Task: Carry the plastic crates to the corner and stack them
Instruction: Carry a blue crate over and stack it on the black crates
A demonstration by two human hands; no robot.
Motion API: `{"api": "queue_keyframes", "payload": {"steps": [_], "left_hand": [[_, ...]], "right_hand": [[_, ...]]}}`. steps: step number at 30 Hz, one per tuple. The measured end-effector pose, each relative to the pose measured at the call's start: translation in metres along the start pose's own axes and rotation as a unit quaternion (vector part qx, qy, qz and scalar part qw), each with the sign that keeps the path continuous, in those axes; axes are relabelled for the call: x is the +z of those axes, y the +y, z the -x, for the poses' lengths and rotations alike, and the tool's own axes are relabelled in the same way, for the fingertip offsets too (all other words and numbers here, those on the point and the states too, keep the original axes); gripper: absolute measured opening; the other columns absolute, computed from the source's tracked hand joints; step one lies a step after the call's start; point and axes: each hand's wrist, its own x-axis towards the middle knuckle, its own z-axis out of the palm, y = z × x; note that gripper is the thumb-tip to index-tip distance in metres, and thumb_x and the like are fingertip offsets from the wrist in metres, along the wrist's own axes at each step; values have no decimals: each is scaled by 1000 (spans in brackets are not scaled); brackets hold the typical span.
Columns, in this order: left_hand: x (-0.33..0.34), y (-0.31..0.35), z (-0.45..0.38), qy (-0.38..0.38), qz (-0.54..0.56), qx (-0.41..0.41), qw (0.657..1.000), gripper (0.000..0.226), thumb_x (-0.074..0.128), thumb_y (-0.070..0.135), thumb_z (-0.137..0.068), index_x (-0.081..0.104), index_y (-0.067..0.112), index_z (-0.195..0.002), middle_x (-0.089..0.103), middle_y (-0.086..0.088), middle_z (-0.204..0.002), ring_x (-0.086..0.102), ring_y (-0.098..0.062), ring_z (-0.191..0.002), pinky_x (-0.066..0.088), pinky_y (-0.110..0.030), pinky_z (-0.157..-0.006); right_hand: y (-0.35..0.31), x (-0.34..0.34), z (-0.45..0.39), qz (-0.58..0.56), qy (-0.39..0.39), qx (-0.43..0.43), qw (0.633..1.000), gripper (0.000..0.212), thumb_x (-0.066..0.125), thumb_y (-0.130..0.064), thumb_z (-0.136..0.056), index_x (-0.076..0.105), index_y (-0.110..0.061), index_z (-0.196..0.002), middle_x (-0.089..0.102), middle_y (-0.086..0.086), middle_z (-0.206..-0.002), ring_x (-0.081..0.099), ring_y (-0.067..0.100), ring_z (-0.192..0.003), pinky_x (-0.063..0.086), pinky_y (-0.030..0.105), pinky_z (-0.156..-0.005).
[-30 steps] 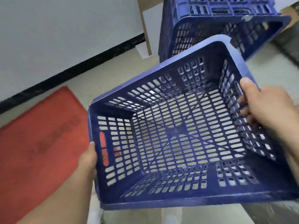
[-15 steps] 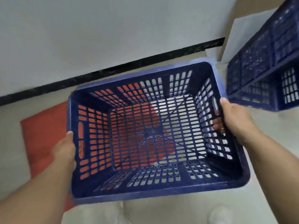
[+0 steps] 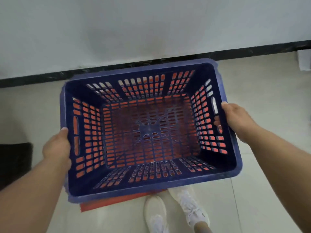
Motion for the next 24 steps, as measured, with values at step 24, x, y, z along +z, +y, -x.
{"api": "queue_keyframes", "payload": {"steps": [24], "left_hand": [[-16, -41, -49, -77, 19, -15, 997, 29, 43, 35, -94, 67, 19, -95, 71, -1, -75, 60, -20, -70, 52, -38, -74]], "right_hand": [[2, 49, -22, -48, 59, 23, 997, 35, 37, -33, -96, 60, -11, -82, 57, 7, -66, 45, 20, -54, 42, 34, -55]]}}
